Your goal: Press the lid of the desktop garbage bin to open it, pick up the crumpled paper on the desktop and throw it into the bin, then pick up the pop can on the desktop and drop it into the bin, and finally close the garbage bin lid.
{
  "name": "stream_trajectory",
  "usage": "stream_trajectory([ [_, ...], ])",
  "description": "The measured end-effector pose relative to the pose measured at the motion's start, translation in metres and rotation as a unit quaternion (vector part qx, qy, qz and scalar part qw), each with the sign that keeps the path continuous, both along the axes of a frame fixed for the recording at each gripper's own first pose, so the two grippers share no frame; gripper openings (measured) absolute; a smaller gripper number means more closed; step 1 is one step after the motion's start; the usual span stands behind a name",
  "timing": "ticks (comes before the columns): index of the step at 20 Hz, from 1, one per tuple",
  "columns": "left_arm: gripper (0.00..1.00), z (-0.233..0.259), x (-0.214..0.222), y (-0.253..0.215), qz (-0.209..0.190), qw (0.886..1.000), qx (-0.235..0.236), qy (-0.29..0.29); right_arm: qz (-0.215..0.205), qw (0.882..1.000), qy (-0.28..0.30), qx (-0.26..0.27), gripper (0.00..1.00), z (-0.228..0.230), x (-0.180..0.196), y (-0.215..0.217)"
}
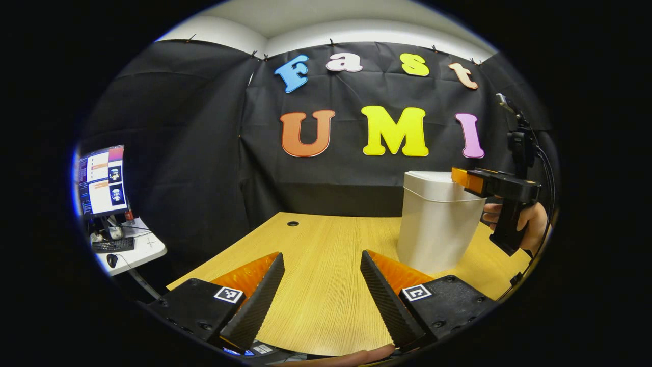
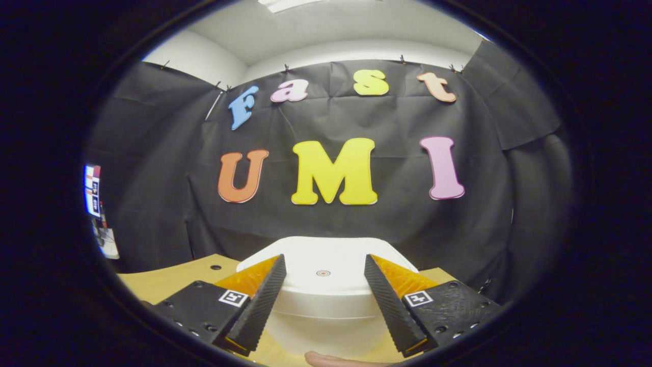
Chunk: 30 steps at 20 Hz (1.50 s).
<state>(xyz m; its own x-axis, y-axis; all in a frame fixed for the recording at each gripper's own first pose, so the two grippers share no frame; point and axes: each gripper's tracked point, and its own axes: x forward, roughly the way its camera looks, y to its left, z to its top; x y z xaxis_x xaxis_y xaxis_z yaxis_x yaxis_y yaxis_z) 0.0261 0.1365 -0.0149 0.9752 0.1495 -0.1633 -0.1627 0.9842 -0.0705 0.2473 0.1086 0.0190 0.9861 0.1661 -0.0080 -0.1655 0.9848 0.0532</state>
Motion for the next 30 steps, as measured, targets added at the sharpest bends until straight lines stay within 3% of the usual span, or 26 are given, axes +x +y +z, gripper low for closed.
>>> stream_trajectory([
  [3,0.97,-0.001,0.001,0.001,0.002,1.000,0.000,0.001,0.014,1.000,0.013,0.022,0.94,0.008,-0.001,-0.003],
  [6,0.97,-0.001,0.001,0.000,0.001,1.000,-0.001,0.002,-0.001,1.000,0.000,0.028,0.94,0.027,-0.008,-0.016],
  [12,0.97,0.007,-0.002,-0.003,-0.003,1.000,0.005,-0.011,-0.033,0.998,-0.052,-0.019,0.94,0.049,-0.067,-0.047],
  [15,0.97,0.014,-0.004,-0.005,-0.007,1.000,0.015,-0.022,-0.036,0.996,-0.061,-0.049,0.94,0.033,-0.115,-0.060],
  [21,0.97,0.028,-0.015,-0.010,-0.005,0.999,0.031,-0.045,-0.035,0.998,-0.051,-0.003,0.95,0.006,-0.201,-0.083],
  [24,0.97,0.040,-0.021,-0.017,-0.006,0.997,0.031,-0.066,-0.032,0.999,-0.024,0.015,0.95,-0.015,-0.224,-0.091],
  [30,0.97,0.049,-0.024,-0.035,-0.026,0.996,0.026,-0.086,-0.045,0.999,0.003,-0.006,0.97,-0.046,-0.236,-0.111],
])
